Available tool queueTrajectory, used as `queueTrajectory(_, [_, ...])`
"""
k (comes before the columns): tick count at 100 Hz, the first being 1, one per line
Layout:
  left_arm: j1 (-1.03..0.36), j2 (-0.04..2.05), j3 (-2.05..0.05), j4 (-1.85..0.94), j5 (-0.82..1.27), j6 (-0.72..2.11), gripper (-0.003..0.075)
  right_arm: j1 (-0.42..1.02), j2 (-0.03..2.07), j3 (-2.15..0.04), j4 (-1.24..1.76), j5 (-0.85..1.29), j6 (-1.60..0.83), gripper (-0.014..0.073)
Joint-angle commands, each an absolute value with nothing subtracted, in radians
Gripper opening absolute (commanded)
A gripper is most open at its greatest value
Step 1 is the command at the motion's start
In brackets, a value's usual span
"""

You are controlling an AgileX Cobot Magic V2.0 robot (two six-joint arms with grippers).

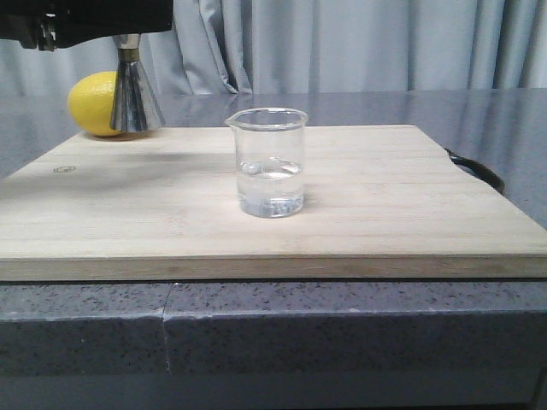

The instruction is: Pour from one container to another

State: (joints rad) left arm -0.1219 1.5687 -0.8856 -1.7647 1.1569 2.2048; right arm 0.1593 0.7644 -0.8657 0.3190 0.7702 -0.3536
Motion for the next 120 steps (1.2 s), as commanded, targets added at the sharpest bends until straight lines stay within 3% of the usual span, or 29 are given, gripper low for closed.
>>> queueTrajectory(1, [-0.132,1.526,-0.911,-1.864,1.247,2.191,0.0291,0.228,0.808,-0.949,0.287,0.774,-0.366,0.0637])
queueTrajectory(31, [-0.132,1.526,-0.911,-1.864,1.247,2.191,0.0291,0.392,1.021,-1.214,0.261,1.15,-0.353,0.0637])
queueTrajectory(60, [-0.132,1.526,-0.911,-1.864,1.246,2.191,0.0291,0.624,1.168,-1.246,-0.043,1.204,-0.204,0.0636])
queueTrajectory(81, [-0.132,1.526,-0.911,-1.864,1.246,2.191,0.0291,0.636,1.145,-1.171,0.046,1.008,-0.209,0.0636])
queueTrajectory(120, [-0.132,1.526,-0.911,-1.864,1.246,2.191,0.0291,0.64,0.998,-0.682,0.355,0.232,-0.345,0.0636])
